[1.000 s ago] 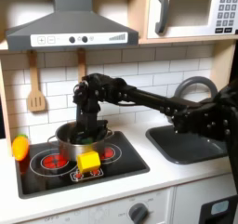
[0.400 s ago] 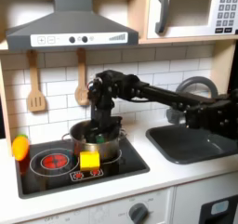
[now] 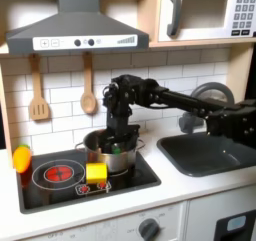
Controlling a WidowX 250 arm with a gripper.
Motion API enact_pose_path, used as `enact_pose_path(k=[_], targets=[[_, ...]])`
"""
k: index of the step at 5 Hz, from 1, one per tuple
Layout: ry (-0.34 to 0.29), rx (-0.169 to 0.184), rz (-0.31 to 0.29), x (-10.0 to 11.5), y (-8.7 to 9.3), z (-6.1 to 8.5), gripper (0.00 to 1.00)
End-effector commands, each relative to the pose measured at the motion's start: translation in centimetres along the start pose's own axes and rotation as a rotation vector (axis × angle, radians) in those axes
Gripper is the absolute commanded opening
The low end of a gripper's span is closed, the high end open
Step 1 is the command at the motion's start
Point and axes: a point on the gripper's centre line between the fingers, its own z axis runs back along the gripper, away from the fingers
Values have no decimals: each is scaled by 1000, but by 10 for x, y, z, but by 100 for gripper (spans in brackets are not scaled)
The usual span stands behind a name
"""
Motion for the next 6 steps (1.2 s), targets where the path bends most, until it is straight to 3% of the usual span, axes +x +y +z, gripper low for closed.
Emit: enact_pose_path(k=[1, 4, 6], targets=[[7, -2, -43, -7, -15, -1, 100], [-4, -3, -85, -9, -27, 4, 100], [6, -4, -27, -5, -12, 2, 100]])
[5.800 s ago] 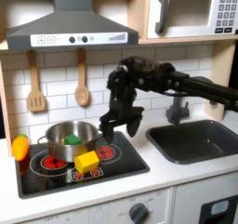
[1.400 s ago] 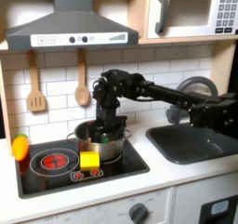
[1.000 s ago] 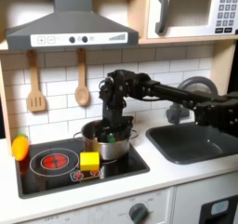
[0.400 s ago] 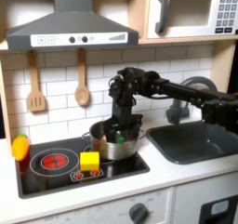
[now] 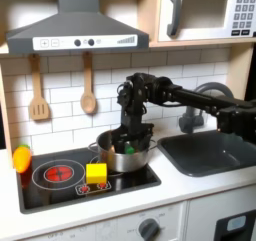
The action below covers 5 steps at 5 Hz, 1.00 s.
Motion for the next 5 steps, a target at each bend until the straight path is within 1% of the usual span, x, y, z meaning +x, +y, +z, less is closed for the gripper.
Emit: enact_pose_path(k=[1, 2, 3, 5], targets=[[-22, 19, 66, 9, 29, 6, 100], [-16, 16, 93, 11, 37, 4, 100], [-16, 20, 107, 13, 46, 3, 100], [-9, 30, 185, 13, 75, 1, 100]])
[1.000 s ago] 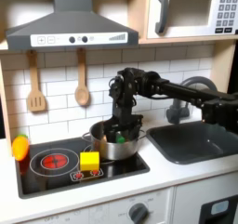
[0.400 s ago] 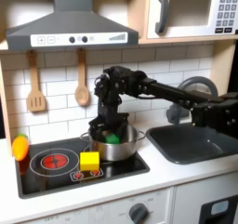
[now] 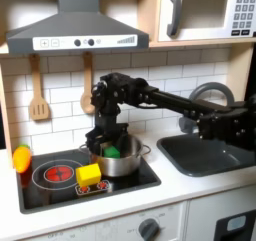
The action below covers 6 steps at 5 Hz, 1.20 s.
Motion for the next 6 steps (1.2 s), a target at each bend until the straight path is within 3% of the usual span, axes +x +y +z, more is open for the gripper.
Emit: enact_pose_path(k=[1, 5, 6], targets=[[7, 9, 99, 3, 35, -2, 100], [1, 30, 197, 8, 71, 0, 100], [4, 17, 171, 7, 62, 0, 100]])
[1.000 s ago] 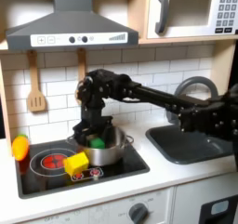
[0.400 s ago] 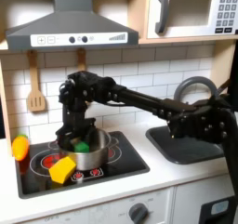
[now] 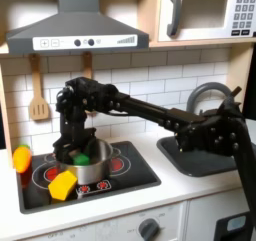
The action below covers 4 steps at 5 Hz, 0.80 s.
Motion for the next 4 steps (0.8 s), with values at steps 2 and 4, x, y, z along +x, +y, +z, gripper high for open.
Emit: enact_pose_path(k=[2, 4], targets=[[24, -19, -57, -11, -19, -4, 100], [-1, -63, -98, -14, -40, 14, 100]])
